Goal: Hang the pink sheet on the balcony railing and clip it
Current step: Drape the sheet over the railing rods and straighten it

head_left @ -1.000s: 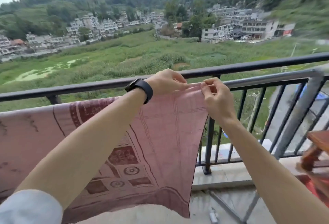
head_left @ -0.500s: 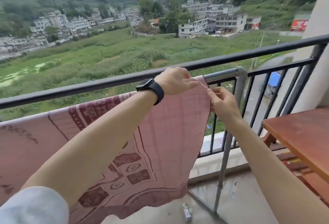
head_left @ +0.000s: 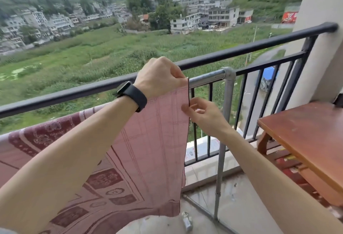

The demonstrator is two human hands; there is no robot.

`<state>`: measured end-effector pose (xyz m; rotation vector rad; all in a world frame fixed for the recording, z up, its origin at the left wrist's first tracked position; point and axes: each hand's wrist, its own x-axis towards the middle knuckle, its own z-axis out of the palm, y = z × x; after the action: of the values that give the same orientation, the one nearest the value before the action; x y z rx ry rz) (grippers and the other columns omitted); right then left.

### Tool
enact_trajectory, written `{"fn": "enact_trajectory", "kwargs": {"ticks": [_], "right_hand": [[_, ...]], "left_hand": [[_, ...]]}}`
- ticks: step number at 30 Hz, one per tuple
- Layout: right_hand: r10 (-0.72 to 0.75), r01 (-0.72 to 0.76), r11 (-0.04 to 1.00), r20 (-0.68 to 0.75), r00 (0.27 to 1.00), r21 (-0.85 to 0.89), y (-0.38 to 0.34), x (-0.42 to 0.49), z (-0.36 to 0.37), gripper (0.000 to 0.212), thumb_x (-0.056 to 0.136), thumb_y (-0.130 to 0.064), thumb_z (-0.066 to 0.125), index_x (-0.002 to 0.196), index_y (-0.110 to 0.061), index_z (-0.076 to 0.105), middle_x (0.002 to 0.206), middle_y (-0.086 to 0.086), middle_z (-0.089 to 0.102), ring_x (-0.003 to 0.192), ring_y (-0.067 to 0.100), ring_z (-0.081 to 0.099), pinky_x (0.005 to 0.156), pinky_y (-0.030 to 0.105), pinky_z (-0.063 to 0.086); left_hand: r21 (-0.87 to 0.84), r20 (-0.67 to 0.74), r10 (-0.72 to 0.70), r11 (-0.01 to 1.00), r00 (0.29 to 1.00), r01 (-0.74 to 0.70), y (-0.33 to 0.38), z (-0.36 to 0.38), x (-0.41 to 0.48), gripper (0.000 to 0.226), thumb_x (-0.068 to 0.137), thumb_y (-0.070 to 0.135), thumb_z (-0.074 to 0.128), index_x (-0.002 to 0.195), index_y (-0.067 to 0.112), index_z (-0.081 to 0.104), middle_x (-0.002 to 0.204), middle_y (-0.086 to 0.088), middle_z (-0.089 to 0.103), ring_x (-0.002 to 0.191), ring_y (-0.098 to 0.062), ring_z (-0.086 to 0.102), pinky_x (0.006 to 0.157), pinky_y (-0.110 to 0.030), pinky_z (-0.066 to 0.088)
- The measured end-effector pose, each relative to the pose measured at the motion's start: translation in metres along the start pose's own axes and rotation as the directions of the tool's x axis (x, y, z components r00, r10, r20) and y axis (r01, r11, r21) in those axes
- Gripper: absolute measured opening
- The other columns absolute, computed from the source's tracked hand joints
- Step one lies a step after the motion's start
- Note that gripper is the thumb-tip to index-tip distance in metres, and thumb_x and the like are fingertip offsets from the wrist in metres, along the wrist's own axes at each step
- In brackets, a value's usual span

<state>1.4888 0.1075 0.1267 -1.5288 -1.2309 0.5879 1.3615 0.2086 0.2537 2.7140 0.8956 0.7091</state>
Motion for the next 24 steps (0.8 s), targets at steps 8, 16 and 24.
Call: {"fn": "enact_trajectory", "kwargs": {"ticks": [8,16,24], "right_hand": [[-0.155,0.203,0.965,-0.267,0.951,0.166,0.022,-0.012,-0.035,0.016,0.1,-0.031,0.057,0.087,-0.023,0.061,0.071,-0.004,0.064,0.062,0.016,0.059,0.055,0.029,0.046],[-0.199,0.257,0.949,-0.287,0.937,0.183,0.055,-0.026,-0.112,0.015,0.101,-0.026,0.054,0.087,-0.023,0.059,0.067,-0.009,0.059,0.056,0.006,0.047,0.051,0.022,0.038],[0.012,-0.011,0.999,-0.022,1.0,0.037,0.123,-0.017,-0.16,0.015,0.1,-0.033,0.057,0.096,-0.02,0.065,0.088,-0.004,0.07,0.083,0.016,0.067,0.064,0.022,0.049]], "left_hand": [[-0.074,-0.288,0.01,0.997,0.958,-0.032,0.039,0.028,0.006,0.014,0.082,0.045,0.075,0.083,0.031,0.076,0.076,0.02,0.07,0.069,0.008,0.063,0.066,-0.02,0.054],[0.011,-0.312,-0.038,0.999,0.949,0.044,0.108,0.092,0.031,0.028,0.079,0.02,0.076,0.066,0.039,0.061,0.072,0.019,0.053,0.071,-0.007,0.051,0.062,-0.029,0.045],[0.155,-0.313,-0.089,0.977,0.945,0.144,0.116,0.107,0.031,0.037,0.088,0.043,0.061,0.123,0.029,0.059,0.112,0.004,0.059,0.106,-0.017,0.053,0.09,-0.032,0.044]]}}
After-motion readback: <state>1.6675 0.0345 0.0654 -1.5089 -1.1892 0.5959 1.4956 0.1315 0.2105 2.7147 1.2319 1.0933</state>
